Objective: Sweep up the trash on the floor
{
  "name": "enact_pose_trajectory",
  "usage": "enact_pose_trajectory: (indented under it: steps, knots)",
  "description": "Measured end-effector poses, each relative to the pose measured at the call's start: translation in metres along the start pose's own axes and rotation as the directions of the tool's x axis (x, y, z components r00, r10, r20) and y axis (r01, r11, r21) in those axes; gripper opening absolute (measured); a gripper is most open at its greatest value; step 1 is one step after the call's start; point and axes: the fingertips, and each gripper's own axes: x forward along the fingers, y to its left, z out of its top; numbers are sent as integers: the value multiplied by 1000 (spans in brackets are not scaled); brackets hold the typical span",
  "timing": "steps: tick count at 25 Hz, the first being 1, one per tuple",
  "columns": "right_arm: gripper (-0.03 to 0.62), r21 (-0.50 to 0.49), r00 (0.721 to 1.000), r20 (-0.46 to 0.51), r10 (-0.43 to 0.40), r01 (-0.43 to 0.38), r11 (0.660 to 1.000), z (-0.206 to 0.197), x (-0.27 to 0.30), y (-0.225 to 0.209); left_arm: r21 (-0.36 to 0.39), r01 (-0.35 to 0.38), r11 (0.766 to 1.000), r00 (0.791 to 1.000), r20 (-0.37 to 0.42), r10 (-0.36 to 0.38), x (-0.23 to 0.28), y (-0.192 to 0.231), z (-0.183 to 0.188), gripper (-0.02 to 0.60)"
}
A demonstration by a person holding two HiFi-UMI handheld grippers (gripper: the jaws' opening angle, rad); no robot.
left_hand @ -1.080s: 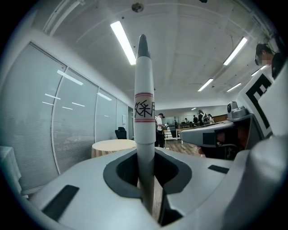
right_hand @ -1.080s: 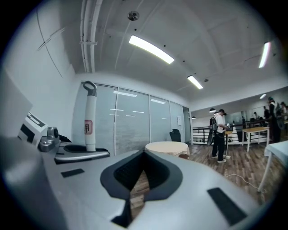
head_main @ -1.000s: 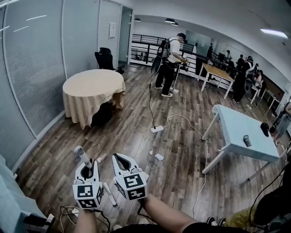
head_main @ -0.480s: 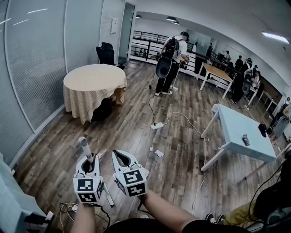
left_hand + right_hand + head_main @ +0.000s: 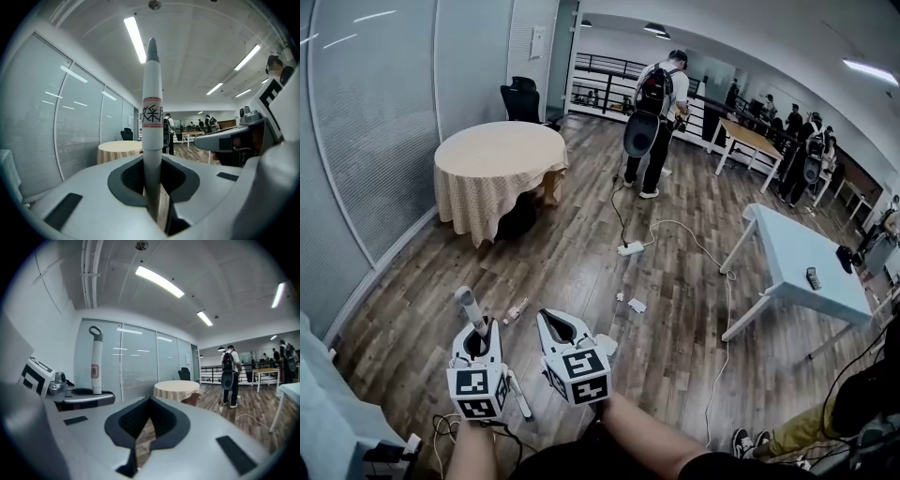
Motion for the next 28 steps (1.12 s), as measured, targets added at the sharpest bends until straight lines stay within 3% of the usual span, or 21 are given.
enact_pose_trajectory:
  steps: [9,28]
  knots:
    - [14,21,1000,-5,28,-27,999,-5,52,-13,2,-37,999,999,-21,37,32,39,-12,49]
    - [14,96,991,-57,119,-113,989,-4,222,-115,25,-47,999,995,-85,49,214,85,-2,49]
